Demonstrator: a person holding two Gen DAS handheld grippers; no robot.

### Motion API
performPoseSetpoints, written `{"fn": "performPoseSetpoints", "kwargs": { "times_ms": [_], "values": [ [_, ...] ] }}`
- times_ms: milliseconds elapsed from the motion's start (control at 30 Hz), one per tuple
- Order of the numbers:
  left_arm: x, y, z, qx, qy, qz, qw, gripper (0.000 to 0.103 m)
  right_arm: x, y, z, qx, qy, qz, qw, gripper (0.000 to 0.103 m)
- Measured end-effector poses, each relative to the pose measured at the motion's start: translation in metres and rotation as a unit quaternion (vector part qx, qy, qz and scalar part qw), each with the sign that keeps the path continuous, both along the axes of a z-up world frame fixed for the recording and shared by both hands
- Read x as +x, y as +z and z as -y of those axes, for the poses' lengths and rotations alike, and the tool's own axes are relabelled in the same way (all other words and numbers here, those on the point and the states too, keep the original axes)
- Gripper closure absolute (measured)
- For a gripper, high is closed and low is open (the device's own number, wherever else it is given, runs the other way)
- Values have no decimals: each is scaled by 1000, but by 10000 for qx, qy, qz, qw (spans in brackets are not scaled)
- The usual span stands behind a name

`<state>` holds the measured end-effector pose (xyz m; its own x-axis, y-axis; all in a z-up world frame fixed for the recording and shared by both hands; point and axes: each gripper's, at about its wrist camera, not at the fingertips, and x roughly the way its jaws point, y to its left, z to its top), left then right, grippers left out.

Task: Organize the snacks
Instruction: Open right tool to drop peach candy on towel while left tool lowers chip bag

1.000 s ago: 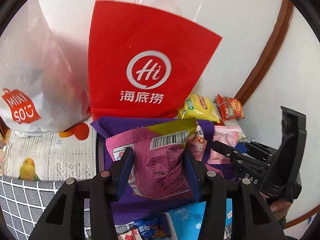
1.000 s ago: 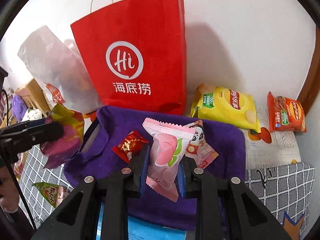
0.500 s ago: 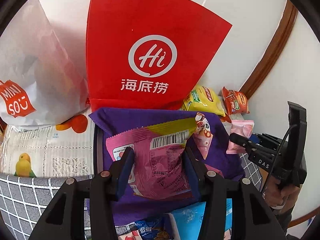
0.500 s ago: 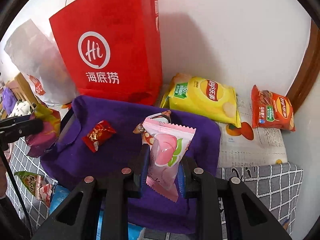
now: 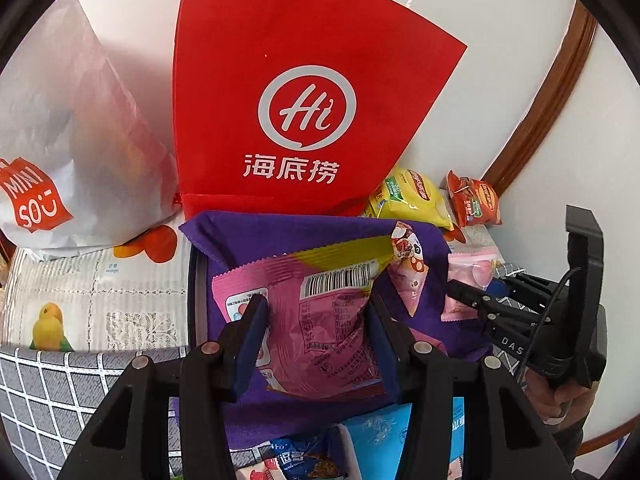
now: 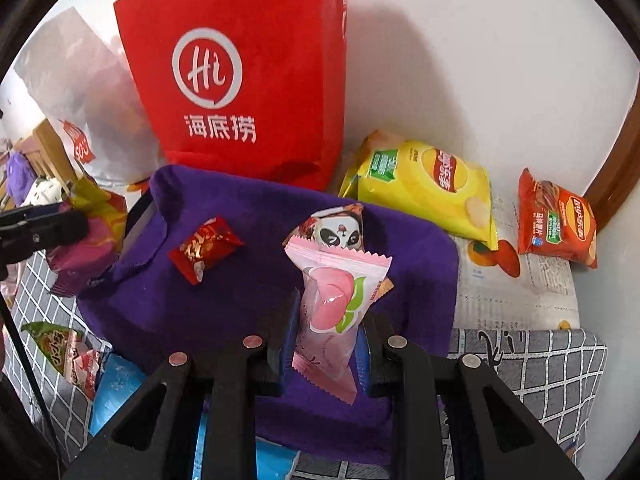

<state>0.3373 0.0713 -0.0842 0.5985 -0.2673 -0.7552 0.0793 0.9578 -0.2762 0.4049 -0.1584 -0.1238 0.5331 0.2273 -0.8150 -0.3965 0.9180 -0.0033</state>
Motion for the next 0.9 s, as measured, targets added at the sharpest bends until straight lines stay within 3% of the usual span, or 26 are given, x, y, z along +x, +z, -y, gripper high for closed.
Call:
{"fn": "performPoseSetpoints", "kwargs": {
  "times_ms": [900],
  "values": [
    [4,-7,3,46,-91,-168,9998,55,8,-24,-13,-177,-77,-385,9991,77]
  ]
}}
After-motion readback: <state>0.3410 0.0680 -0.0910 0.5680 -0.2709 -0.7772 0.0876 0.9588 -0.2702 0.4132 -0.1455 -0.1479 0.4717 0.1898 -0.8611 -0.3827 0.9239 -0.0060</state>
